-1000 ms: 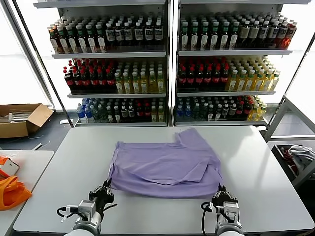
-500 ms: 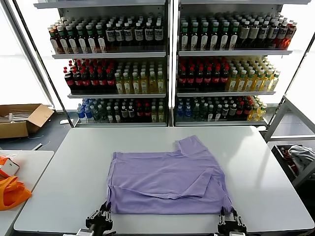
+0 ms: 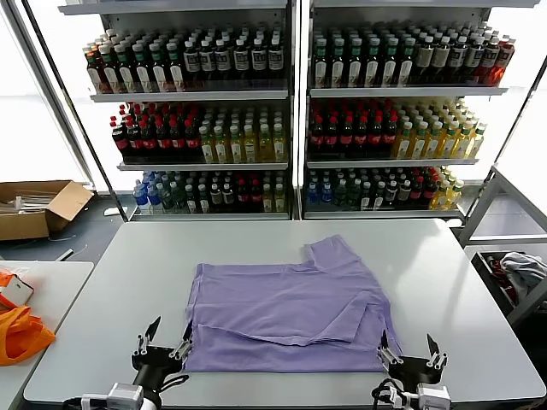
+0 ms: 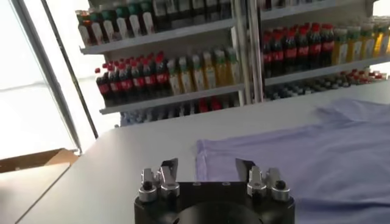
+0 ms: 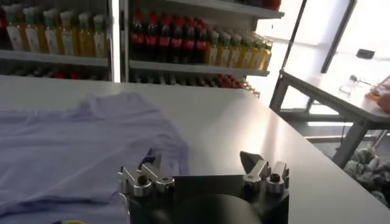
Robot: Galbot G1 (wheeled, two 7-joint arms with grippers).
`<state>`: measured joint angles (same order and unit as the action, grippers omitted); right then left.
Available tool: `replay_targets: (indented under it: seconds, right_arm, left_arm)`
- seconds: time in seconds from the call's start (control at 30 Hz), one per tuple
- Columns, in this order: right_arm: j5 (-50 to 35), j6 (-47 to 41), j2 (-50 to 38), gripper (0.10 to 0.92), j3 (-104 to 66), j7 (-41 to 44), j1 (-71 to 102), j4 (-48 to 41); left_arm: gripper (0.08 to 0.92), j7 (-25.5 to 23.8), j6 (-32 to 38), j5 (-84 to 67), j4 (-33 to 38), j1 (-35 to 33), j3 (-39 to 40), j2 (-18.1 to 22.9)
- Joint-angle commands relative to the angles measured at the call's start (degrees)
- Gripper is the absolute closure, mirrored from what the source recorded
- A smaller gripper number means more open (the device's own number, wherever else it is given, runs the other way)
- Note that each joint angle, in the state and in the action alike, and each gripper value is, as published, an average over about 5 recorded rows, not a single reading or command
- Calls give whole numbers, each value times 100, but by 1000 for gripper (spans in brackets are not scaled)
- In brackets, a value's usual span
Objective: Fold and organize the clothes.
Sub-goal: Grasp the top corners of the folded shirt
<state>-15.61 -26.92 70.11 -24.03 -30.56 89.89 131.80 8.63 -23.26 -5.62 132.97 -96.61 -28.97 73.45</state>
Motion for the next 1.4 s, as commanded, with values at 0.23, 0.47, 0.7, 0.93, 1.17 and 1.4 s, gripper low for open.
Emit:
replay_targets:
  seconds: [0.23, 0.47, 0.7, 0.93, 1.17, 1.4]
  right_arm:
    - [-1520, -589, -1421, 202, 434, 1943, -4056, -2307]
    - [-1586, -617, -1801, 203, 1505, 2853, -5123, -3630]
    - [-1324, -618, -1178, 203, 1889, 2726, -5765, -4826]
    - [-1116, -615, -515, 203, 1915, 2723, -6099, -5640]
    - [-893, -606, 11, 203, 1852, 2744, -6171, -6106]
    - [-695, -576, 308, 203, 1792, 2758, -6145, -6418]
  left_arm:
    - [180, -1077, -287, -1558, -1973, 3301, 394, -1419]
    - [177, -1065, -626, -2051, -3083, 4344, 976, -1550]
    - [177, -969, -773, -1971, -4057, 4806, 1352, -1201]
    - [177, -868, -963, -1943, -4565, 4941, 1684, -1149]
    - [177, -842, -978, -1959, -4683, 4937, 1629, -1056]
    - [177, -841, -978, -1969, -4699, 4864, 1601, -1066]
